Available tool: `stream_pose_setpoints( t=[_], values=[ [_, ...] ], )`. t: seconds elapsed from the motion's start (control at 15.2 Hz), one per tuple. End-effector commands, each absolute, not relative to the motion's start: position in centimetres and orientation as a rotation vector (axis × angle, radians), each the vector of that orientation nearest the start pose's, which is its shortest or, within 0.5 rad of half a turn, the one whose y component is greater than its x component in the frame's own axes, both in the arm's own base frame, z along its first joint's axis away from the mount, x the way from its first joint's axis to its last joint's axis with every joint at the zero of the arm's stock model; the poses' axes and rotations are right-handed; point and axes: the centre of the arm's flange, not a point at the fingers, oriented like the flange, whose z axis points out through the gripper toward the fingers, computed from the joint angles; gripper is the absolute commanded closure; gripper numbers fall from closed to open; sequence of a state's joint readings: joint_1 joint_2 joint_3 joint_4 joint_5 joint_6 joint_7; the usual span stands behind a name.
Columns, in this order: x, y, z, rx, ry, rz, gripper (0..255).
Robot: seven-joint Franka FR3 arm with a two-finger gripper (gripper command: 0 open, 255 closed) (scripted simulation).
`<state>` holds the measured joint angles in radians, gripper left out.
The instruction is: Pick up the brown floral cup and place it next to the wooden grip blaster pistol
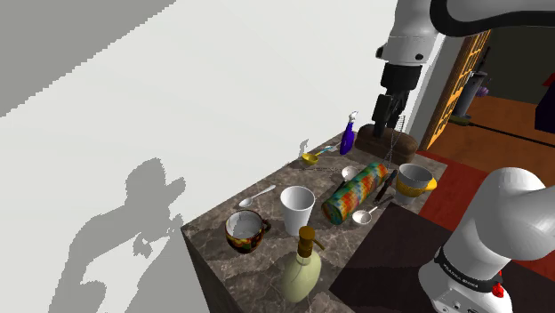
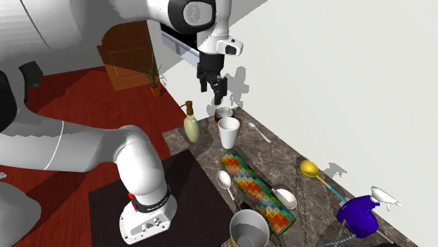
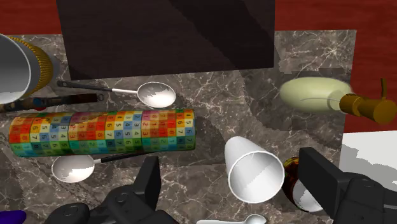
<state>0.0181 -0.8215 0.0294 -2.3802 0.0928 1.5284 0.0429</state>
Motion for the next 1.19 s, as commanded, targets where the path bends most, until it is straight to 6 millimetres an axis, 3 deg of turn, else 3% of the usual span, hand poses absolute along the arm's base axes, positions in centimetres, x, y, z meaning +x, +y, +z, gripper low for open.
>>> stream_pose_setpoints(
  t=[0.0,1.12],
  values=[
    [29.2,2.7,58.6,-3.071,0.004,0.051,0],
    [41.3,14.5,43.4,-3.105,0.051,0.067,0]
  ],
)
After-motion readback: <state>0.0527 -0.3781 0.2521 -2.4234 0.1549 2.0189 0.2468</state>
